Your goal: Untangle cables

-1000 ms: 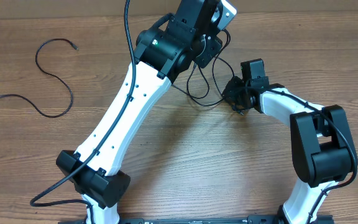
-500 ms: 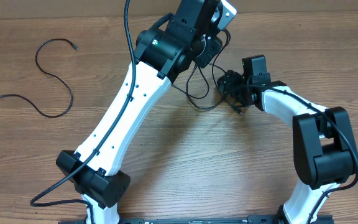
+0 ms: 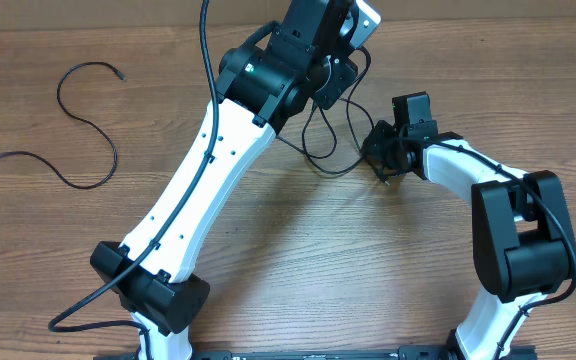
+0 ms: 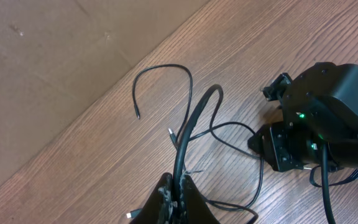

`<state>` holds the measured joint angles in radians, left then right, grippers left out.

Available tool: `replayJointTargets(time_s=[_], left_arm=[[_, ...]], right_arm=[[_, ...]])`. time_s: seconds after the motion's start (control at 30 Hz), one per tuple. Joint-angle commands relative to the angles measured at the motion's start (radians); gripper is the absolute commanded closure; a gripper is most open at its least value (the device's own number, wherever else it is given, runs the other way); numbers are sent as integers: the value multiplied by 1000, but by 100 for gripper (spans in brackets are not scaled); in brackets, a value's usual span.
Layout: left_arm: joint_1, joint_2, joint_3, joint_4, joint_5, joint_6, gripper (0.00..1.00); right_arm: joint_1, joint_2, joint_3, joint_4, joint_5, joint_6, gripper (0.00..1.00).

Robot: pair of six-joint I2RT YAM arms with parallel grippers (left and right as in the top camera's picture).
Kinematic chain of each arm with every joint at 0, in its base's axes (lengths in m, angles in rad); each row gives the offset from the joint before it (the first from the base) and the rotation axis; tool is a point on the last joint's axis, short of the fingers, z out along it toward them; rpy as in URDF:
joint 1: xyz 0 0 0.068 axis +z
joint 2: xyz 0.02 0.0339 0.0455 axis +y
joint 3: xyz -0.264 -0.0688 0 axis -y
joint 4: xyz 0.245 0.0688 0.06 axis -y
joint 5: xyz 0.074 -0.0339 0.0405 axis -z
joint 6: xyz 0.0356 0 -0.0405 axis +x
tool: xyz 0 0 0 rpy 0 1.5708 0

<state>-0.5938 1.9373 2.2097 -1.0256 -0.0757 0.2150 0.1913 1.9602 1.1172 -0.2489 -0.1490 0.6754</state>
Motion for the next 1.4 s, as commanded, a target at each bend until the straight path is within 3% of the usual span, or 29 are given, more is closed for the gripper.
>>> replayJointTargets(time_s=[0.0, 0.17, 0.43, 0.93, 1.37], left_arm=[[6, -11, 17, 2, 19, -14, 96], [6, -11, 17, 1, 58, -14, 96], [6, -11, 17, 3, 57, -14, 96], [6, -11, 17, 5, 42, -14, 96], [6, -11, 17, 11, 42, -14, 96]], right_arm=[[-2, 30, -18, -6, 18, -3, 83], [-2, 30, -18, -7, 18, -29, 96], [-11, 30, -18, -44, 95, -69, 96], [-167, 30, -18, -262, 138, 142, 96], [-192, 30, -18, -274, 128, 143, 96]])
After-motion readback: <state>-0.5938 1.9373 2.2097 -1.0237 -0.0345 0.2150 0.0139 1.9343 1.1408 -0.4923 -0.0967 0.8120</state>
